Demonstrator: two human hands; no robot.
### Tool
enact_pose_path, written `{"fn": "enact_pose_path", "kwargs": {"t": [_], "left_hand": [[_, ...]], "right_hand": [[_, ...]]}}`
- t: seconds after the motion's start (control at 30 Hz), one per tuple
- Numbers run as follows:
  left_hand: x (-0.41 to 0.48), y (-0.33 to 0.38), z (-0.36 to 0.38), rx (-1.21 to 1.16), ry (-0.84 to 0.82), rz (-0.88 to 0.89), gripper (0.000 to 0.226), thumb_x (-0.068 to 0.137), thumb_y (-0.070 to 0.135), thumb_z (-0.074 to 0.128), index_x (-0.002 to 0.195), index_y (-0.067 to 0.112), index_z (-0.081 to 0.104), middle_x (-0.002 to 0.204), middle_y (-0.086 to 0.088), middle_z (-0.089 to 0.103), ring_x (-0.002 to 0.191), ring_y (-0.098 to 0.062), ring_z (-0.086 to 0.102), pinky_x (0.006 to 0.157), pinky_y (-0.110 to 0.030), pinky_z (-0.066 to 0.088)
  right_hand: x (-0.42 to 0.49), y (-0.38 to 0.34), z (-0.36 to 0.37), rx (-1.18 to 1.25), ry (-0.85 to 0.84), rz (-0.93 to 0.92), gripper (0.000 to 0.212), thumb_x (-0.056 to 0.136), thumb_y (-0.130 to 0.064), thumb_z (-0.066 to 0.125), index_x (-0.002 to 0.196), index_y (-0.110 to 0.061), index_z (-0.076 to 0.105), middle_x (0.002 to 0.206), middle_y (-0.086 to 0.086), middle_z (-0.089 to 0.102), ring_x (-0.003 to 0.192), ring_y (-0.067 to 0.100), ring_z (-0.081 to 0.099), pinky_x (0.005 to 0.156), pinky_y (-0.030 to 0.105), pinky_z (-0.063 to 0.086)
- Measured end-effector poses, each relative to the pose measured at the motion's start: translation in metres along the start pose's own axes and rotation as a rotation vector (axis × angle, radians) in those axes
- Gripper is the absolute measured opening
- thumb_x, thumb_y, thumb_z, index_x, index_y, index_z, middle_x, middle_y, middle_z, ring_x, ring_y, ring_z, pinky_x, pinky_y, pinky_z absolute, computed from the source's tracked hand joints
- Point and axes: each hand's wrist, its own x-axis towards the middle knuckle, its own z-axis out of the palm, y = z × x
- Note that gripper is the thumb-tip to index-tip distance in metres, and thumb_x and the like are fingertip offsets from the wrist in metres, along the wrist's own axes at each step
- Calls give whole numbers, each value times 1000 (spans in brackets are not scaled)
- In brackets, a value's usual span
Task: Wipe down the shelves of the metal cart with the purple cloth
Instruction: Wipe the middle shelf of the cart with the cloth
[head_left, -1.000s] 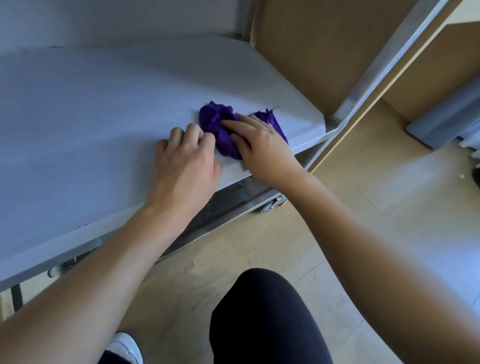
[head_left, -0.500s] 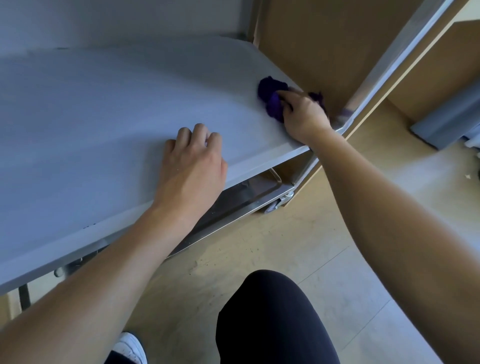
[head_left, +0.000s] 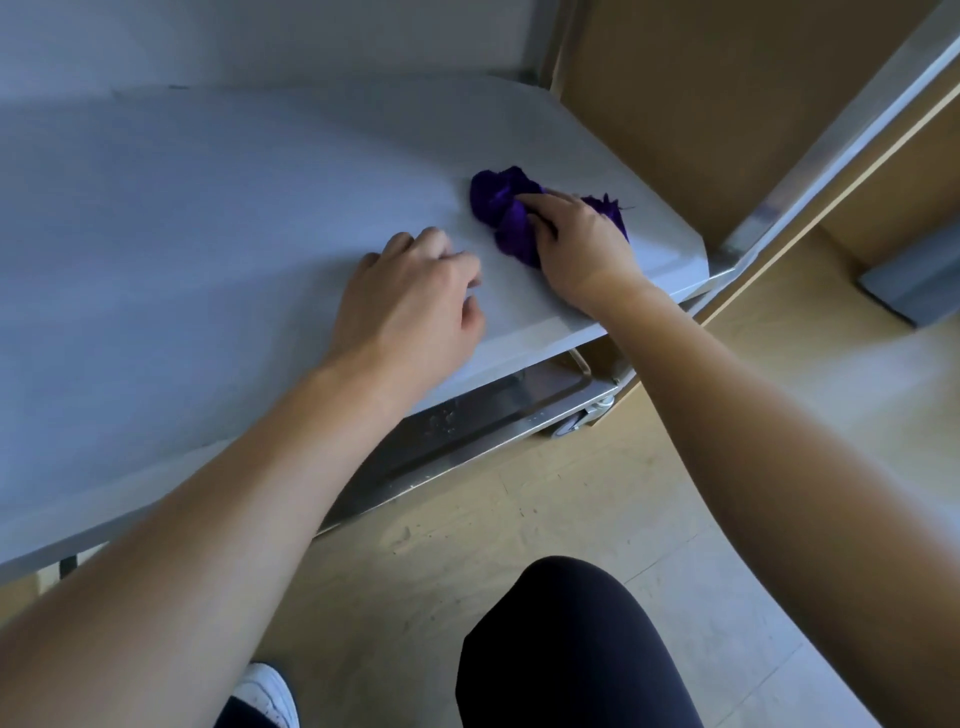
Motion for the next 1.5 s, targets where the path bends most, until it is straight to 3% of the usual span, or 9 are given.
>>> {"fn": "enact_pose_path", "kwargs": {"t": [0.33,0.53,0.93,1.13,1.3,1.4,1.5], "left_hand": [[1,-6,11,-16,98,-45,24,82,26,53,96,17,70,101,-1,63,94,-29,57,80,-42,47],[0,-3,13,-16,107,-65,22,79,25,54,90,16,71,98,0,64,90,-28,59,77,-42,48],[-3,-1,12,25,74,-79,21,78,20,50,82,16,70,92,-1,66,81,-28,59,71,-41,49],[-2,-1,14,29,77,-82,20,77,19,48,79,17,68,88,0,64,78,-27,57,70,-40,48],[-1,-1,14,39,108,-56,28,78,22,39,77,18,67,86,0,62,75,-26,56,66,-37,45],[-1,-2,15,38,126,-59,27,77,22,39,76,20,66,87,0,62,76,-25,57,67,-36,45],[-2,-1,15,32,126,-61,27,78,22,39,78,21,67,89,0,62,79,-24,58,69,-37,45]], "right_hand": [[79,14,10,-26,-74,107,39,103,-29,28,134,-27,53,128,5,60,113,28,56,98,39,42],[118,24,16,8,-91,167,41,104,-27,28,140,-26,46,134,6,57,121,27,53,106,36,36],[163,33,29,11,-80,132,42,104,-26,27,144,-24,41,139,10,53,122,30,51,97,32,39],[186,34,35,21,-64,69,40,101,-23,30,133,-16,52,131,15,55,112,33,56,86,31,40],[203,26,40,35,-70,39,32,101,-16,30,104,-13,63,100,13,60,83,23,56,73,28,34],[214,23,43,52,-86,45,39,102,-22,31,136,-15,50,126,15,58,104,29,57,77,26,37],[216,20,43,25,-129,23,44,104,-27,30,147,-20,36,144,14,46,123,32,50,94,32,40]]}}
